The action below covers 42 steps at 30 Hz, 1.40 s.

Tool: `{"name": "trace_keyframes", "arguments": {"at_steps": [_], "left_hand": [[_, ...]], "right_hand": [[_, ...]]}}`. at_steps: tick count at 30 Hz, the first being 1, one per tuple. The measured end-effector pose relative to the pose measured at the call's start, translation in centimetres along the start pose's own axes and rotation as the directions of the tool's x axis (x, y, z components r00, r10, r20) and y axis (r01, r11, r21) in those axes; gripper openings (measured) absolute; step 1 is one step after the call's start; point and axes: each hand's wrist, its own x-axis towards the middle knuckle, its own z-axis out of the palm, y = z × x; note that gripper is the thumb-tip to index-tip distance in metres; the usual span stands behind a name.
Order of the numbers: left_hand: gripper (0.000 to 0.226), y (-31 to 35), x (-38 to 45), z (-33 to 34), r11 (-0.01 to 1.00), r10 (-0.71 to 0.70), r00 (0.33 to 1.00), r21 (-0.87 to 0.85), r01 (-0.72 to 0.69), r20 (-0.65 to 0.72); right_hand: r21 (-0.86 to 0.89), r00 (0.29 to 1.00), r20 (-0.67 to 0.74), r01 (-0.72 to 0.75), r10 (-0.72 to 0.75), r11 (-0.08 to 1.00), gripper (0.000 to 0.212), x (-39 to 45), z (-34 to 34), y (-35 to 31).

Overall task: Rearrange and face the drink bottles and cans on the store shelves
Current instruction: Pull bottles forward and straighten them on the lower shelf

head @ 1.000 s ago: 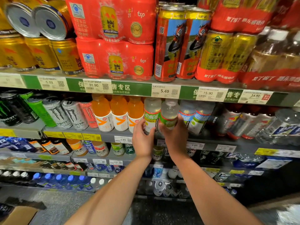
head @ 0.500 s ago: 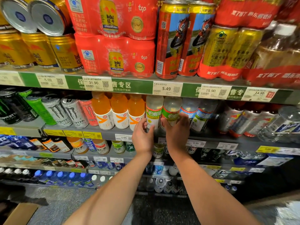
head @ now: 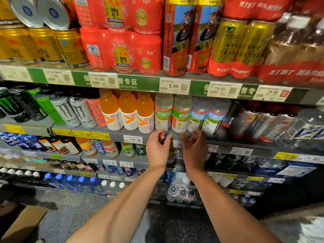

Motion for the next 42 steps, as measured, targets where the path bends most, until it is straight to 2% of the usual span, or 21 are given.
{"name": "trace_keyframes", "arguments": {"at_steps": [4,9,12,15,20,23,26,28,32,39,42], "left_hand": [[0.045,0.6,-3.1,0.9,1.0,-0.017,0.995,0.013,0.016,0.094],[0.069,0.5,-8.1,3.1,0.994,-0.094,0.973,0.07,0.08,0.212],[0.074,0.7,-11.9,4.1,0.99,-0.116,0.966,0.103,0.094,0.231],[0.069,0.7,-15.8,5.3,0.989,-0.115,0.963,0.119,0.088,0.245],[0.085,-0.6,-21.2,7.4,0.969,-0.245,0.929,0.109,0.224,0.276],[0.08,-1.7,-22.7,8.4,0.967,-0.255,0.917,0.112,0.231,0.307],[0.075,-3.5,-23.0,9.8,0.961,-0.276,0.903,0.105,0.256,0.33],[0.072,-4.8,-23.0,10.9,0.958,-0.286,0.888,0.1,0.268,0.359],[0.07,-7.1,-22.8,13.2,0.959,-0.282,0.857,0.087,0.271,0.431],[0.068,-10.9,-23.0,18.3,0.97,-0.241,0.853,0.101,0.219,0.463],[0.066,-11.3,-22.2,21.4,0.968,-0.25,0.865,0.094,0.233,0.435]], "right_hand": [[0.038,1.0,0.021,0.009,-0.01,0.999,0.034,-1.6,-3.0,2.8],[0.12,0.997,0.062,-0.054,0.047,0.991,0.027,-3.5,-8.1,7.9],[0.082,0.998,0.069,-0.002,-0.004,0.997,0.034,-4.2,-11.5,11.6],[-0.006,0.999,0.037,0.019,-0.019,1.0,0.038,-5.2,-14.4,15.9],[-0.072,0.978,0.176,-0.099,0.11,0.993,0.036,-6.4,-17.8,20.1],[-0.04,0.97,0.198,-0.132,0.137,0.99,0.038,-6.5,-18.3,20.7],[-0.047,0.973,0.172,-0.146,0.153,0.988,0.054,-6.3,-17.9,21.6],[-0.057,0.981,0.131,-0.136,0.142,0.989,0.052,-5.7,-17.4,23.1],[-0.078,0.934,0.195,-0.29,0.3,0.954,0.036,-4.0,-17.4,25.8],[-0.058,0.924,0.132,-0.354,0.359,0.933,0.051,-1.4,-16.4,31.8],[-0.067,0.953,0.096,-0.281,0.286,0.958,0.055,0.0,-15.5,33.6]]}}
